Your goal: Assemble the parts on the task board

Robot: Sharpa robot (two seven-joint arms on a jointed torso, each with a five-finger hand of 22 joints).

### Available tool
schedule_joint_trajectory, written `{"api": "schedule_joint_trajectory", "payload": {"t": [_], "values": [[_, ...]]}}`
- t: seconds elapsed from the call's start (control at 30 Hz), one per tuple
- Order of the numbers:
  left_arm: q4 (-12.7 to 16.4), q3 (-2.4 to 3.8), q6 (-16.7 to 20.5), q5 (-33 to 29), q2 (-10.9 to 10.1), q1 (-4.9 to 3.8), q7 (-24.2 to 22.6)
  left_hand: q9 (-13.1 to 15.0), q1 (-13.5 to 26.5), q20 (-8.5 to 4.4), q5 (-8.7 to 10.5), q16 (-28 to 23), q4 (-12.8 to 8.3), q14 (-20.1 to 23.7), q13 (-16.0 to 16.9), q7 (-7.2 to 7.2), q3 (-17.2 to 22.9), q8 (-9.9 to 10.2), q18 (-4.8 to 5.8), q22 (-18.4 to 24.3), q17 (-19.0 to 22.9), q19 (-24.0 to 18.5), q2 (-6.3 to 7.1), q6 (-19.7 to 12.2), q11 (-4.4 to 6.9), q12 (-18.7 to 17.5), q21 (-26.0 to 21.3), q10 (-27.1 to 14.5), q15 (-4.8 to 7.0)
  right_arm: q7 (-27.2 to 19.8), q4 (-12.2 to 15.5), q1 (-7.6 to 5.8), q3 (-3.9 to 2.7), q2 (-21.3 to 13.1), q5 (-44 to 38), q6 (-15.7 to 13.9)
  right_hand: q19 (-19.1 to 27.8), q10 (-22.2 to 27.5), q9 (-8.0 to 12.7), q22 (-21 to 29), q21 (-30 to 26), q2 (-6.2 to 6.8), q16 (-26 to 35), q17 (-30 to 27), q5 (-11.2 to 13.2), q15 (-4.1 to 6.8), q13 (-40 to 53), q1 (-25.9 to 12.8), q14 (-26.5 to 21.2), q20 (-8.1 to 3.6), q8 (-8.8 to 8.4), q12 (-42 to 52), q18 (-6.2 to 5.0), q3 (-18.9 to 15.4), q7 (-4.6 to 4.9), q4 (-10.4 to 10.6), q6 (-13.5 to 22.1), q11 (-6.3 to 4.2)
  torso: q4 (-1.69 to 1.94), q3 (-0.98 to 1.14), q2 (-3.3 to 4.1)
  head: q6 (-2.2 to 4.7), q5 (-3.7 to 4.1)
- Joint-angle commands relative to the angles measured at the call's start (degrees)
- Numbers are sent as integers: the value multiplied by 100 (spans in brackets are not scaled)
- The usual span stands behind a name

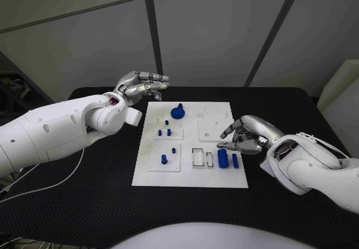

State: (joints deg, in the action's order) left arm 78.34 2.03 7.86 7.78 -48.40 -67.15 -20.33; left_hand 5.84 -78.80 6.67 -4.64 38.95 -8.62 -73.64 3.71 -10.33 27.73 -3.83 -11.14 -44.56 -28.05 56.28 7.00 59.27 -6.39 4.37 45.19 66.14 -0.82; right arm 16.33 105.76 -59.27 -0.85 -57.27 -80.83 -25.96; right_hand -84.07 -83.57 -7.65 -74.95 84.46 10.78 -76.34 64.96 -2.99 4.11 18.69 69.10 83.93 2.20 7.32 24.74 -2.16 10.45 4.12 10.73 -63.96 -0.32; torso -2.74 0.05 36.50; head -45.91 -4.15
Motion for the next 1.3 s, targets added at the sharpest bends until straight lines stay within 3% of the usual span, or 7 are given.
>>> {"api": "schedule_joint_trajectory", "payload": {"t": [0.03,0.1,0.13,0.17,0.4,0.87,1.3], "values": [[8,-4,-82,-20,9,-2,-22,-1,21,4,-17,-21,8,-9,2,11,-34,0,60,9,10,-30,-47,13,13,2,-35,-1,2,962,78,17,-6,-81,52,195,-380,-5,-293,-1109,176,-30,-283,399,-5,78,2178,-32,286,-84,50,1992,104,-165,-50,319,26,-52,-31,7,-14,3,86],[7,-9,-86,-20,9,1,-24,-1,21,4,-17,-21,8,-9,2,11,-34,0,60,9,10,-30,-47,13,13,2,-35,-1,2,1146,96,64,-7,-104,-72,243,-407,127,-554,-1177,238,-3,-446,654,1,52,3380,-76,298,-83,74,3058,121,-299,-43,571,64,-71,-27,6,-15,-1,113],[7,-11,-88,-20,9,3,-24,-1,21,4,-17,-21,8,-9,2,11,-34,0,60,9,10,-30,-47,13,13,2,-35,-1,2,1253,106,102,-8,-111,-147,278,-420,187,-717,-1206,264,-56,-511,760,-11,47,3890,-71,306,-86,82,3492,127,-320,-69,601,97,-35,-26,2,-16,-4,123],[6,-13,-90,-20,11,4,-24,-1,21,4,-17,-21,8,-9,2,11,-34,0,60,9,10,-30,-47,13,13,2,-35,-1,2,1351,112,140,-8,-110,-214,309,-429,151,-792,-1224,280,4,-552,828,-7,68,4158,-132,317,-69,77,3739,133,-389,-45,594,127,-53,-21,-3,-17,-6,135],[7,-18,-102,-20,7,9,-25,-1,21,4,-17,-21,8,-9,2,11,-34,0,60,9,10,-30,-47,13,13,2,-35,-1,2,1772,89,365,-8,9,-562,487,-458,156,-1282,-1282,332,-51,-661,1009,-101,54,5003,-170,334,-48,74,4421,148,-560,-44,593,218,-41,0,-8,0,-27,147],[5,-21,-118,-20,0,15,-26,0,31,6,-10,-27,15,-10,2,12,-40,-1,61,11,11,-32,-55,17,14,5,-41,2,0,2040,-66,471,-7,293,-852,577,-483,149,-1475,-1324,373,-77,-685,1054,-120,53,5175,-198,338,-44,71,4536,160,-591,-46,605,236,-41,1,-7,8,-55,144],[-1,-22,-155,-20,6,18,-2,0,39,7,-8,-30,19,-10,2,12,-44,-1,61,13,11,-33,-58,18,14,5,-45,3,-1,2232,-343,492,3,608,-829,957,-488,140,-1635,-1334,381,-146,-707,1095,-165,57,5282,-142,343,-46,81,4601,163,-543,-56,589,218,-48,6,-9,9,-87,139]]}}
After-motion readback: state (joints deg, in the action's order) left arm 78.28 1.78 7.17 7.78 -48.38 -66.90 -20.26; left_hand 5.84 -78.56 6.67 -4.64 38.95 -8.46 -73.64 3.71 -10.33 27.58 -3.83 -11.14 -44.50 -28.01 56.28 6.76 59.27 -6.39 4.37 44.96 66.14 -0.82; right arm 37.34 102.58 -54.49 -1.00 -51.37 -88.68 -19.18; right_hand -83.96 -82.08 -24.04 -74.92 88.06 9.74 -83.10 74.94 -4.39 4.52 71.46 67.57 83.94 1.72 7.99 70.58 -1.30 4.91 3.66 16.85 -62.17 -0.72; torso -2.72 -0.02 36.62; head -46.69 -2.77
